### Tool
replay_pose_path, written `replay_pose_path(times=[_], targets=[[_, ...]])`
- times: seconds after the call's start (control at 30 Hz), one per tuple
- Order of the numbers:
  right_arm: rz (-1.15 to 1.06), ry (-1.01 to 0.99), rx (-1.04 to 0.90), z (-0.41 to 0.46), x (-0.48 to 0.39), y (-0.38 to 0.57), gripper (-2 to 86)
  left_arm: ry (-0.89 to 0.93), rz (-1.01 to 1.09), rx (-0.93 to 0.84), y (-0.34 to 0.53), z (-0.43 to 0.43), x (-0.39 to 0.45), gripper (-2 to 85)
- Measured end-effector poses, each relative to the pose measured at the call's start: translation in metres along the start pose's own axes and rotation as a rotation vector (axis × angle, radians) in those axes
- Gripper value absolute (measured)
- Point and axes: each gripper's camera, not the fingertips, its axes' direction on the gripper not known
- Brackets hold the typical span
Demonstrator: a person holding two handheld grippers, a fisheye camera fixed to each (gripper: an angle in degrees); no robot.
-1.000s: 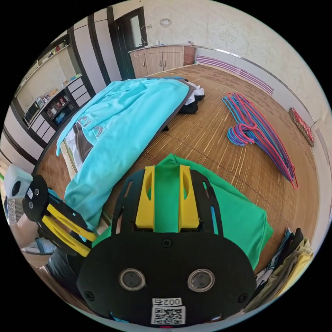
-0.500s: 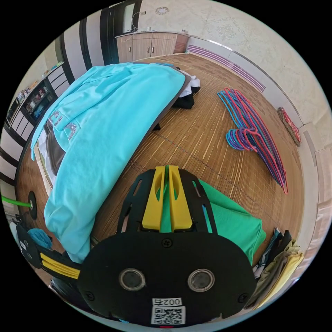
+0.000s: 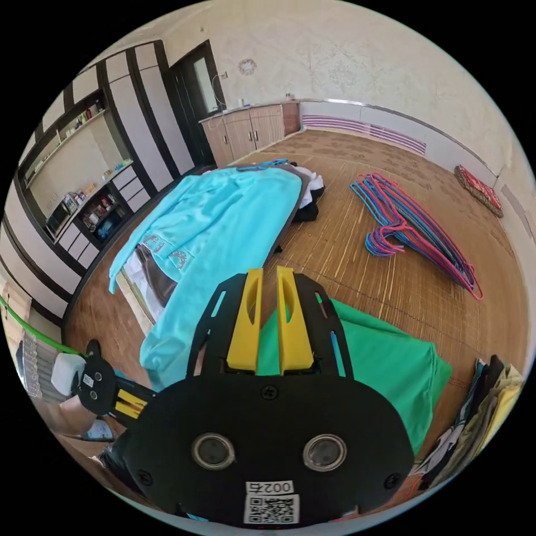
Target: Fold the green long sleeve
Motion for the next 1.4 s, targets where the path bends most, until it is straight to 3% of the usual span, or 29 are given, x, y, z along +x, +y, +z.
replay_pose_path(times=[0.17, 0.33, 0.53, 0.67, 0.93, 1.17, 1.4], targets=[[-0.032, 0.021, 0.115, 0.012, -0.037, 0.027, 5.2, -0.005, -0.036, 0.009, 0.002, 0.004, 0.006, -0.9], [-0.075, 0.149, 0.067, 0.04, -0.057, 0.036, 2.4, -0.065, -0.041, -0.046, -0.002, 0.012, 0.017, -0.9], [-0.2, -0.056, -0.017, 0.034, -0.053, 0.027, 7.0, -0.081, -0.042, -0.07, -0.006, 0.017, 0.024, -0.9], [-0.201, 0.171, -0.037, 0.026, -0.03, 0.019, 7.7, -0.104, -0.033, -0.084, -0.01, 0.018, 0.03, -0.9], [-0.267, 0.17, -0.273, 0.074, -0.008, 0.012, 5.6, -0.145, -0.007, -0.09, -0.015, 0.016, 0.041, -0.9], [-0.307, 0.228, -0.166, 0.074, -0.009, 0.015, -0.3, -0.128, -0.017, -0.087, -0.016, 0.011, 0.037, -0.9], [-0.338, 0.177, -0.223, 0.082, 0.005, 0.018, 3.4, -0.105, -0.048, -0.112, -0.025, 0.009, 0.031, -0.9]])
